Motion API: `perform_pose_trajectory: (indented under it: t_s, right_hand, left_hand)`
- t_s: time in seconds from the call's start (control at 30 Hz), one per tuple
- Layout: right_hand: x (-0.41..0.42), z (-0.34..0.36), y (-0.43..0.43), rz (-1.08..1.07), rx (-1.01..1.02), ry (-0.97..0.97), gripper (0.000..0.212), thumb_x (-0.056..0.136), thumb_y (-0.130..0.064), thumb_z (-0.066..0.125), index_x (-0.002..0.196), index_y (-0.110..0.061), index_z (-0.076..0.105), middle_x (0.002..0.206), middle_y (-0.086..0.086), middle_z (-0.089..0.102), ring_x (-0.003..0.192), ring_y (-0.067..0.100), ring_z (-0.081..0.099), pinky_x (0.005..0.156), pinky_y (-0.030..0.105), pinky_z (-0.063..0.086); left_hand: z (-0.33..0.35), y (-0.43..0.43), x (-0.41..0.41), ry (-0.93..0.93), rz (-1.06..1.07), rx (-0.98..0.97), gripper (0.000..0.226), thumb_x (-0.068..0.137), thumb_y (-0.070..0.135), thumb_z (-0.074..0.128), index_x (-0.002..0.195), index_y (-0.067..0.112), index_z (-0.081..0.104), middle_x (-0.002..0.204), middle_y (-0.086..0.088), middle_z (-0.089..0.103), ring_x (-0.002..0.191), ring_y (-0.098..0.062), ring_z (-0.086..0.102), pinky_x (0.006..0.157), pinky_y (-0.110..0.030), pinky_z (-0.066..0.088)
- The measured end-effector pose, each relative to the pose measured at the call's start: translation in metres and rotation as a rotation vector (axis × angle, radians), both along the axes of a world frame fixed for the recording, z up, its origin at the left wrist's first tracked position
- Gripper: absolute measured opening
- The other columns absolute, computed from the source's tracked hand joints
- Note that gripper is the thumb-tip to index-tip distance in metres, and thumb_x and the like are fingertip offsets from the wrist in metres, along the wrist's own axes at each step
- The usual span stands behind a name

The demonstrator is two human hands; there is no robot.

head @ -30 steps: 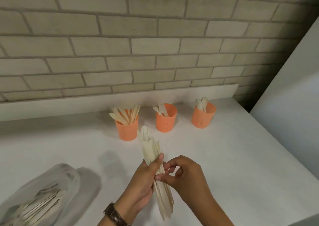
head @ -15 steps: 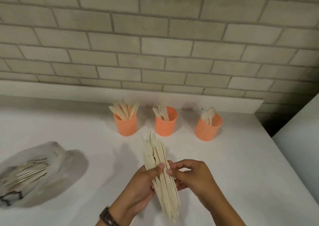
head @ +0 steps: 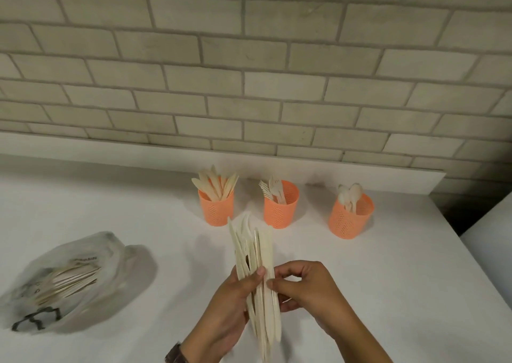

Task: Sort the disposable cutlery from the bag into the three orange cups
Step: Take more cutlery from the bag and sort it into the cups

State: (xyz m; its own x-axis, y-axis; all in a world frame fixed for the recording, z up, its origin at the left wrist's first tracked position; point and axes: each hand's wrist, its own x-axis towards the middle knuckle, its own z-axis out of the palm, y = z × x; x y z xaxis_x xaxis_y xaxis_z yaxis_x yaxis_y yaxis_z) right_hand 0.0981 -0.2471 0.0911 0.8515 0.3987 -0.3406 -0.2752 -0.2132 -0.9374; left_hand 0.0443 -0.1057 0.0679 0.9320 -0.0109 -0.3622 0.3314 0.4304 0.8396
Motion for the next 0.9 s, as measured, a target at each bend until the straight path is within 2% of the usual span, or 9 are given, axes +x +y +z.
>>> perform_pose_trajectory:
  t_s: [0.1,0.27,0.4,0.43,0.53,0.6,0.77,0.83,0.9]
  right_hand:
    - [0.001,0.001,0.007,-0.005,-0.011,-0.008,0.005,0.076,-0.005,0.072,0.081,-0.004,0.074,0.072,0.004,0.07,0.058,0.02,0.068,0.055,0.029,0.056]
    - [0.003,-0.003,0.021,0.016,-0.043,0.03,0.007,0.077,-0.006,0.07,0.083,-0.002,0.072,0.083,0.01,0.071,0.064,0.026,0.07,0.059,0.035,0.059]
    - [-0.001,-0.005,0.037,0.044,-0.049,0.02,0.017,0.074,-0.017,0.077,0.082,-0.002,0.073,0.077,0.01,0.071,0.064,0.021,0.069,0.054,0.031,0.058]
    - [-0.002,-0.005,0.042,0.047,-0.058,0.008,0.019,0.074,-0.019,0.077,0.081,-0.002,0.074,0.076,0.01,0.072,0.063,0.02,0.069,0.054,0.031,0.058]
    - [-0.004,-0.007,0.055,0.065,-0.094,-0.024,0.018,0.072,-0.022,0.079,0.075,-0.004,0.076,0.062,0.001,0.069,0.053,0.01,0.062,0.051,0.028,0.055]
    - [-0.003,-0.007,0.061,0.081,-0.145,-0.07,0.018,0.07,-0.026,0.08,0.071,-0.009,0.076,0.054,-0.009,0.064,0.046,0.006,0.051,0.046,0.023,0.047]
    - [0.005,-0.01,0.066,0.111,-0.026,0.006,0.016,0.077,-0.014,0.074,0.062,-0.01,0.069,0.046,-0.006,0.049,0.044,0.013,0.038,0.042,0.023,0.034]
    - [0.007,-0.009,0.068,0.082,0.037,0.055,0.013,0.078,-0.01,0.072,0.066,-0.006,0.068,0.054,0.0,0.048,0.045,0.013,0.041,0.042,0.023,0.035]
    - [0.014,-0.005,0.073,0.035,0.076,0.036,0.005,0.078,-0.005,0.071,0.076,-0.001,0.07,0.062,0.005,0.055,0.046,0.013,0.048,0.043,0.023,0.042]
  left_hand:
    - [0.0,0.009,0.001,-0.001,0.013,0.036,0.044,0.086,0.024,0.064,0.127,0.015,0.053,0.113,-0.011,0.07,0.103,-0.028,0.067,0.087,-0.038,0.052]
    - [-0.003,0.02,-0.001,0.019,0.055,0.105,0.031,0.091,0.017,0.052,0.122,0.023,0.055,0.11,-0.005,0.072,0.1,-0.022,0.069,0.069,-0.024,0.054]
    - [-0.009,0.032,-0.005,0.022,0.11,0.213,0.033,0.092,0.018,0.055,0.124,0.024,0.051,0.115,-0.004,0.068,0.106,-0.023,0.065,0.091,-0.038,0.051]
    - [-0.01,0.034,-0.005,0.02,0.116,0.234,0.032,0.092,0.018,0.055,0.123,0.023,0.051,0.114,-0.004,0.068,0.106,-0.022,0.064,0.091,-0.037,0.051]
    - [-0.01,0.04,-0.007,0.019,0.141,0.271,0.026,0.091,0.015,0.056,0.116,0.022,0.053,0.108,-0.003,0.069,0.097,-0.017,0.067,0.073,-0.022,0.053]
    - [-0.008,0.044,-0.009,0.005,0.167,0.289,0.021,0.092,0.012,0.055,0.109,0.024,0.054,0.106,0.0,0.068,0.096,-0.011,0.065,0.069,-0.016,0.048]
    - [-0.01,0.064,-0.015,0.025,0.259,0.235,0.021,0.093,0.012,0.053,0.114,0.012,0.055,0.105,-0.006,0.068,0.094,-0.018,0.067,0.071,-0.026,0.049]
    - [-0.011,0.074,-0.016,0.054,0.292,0.166,0.02,0.094,0.012,0.052,0.113,0.012,0.056,0.103,-0.005,0.068,0.094,-0.023,0.067,0.072,-0.031,0.051]
    - [-0.01,0.085,-0.017,0.072,0.326,0.11,0.018,0.094,0.01,0.051,0.111,0.013,0.057,0.099,-0.005,0.068,0.095,-0.027,0.066,0.081,-0.039,0.051]
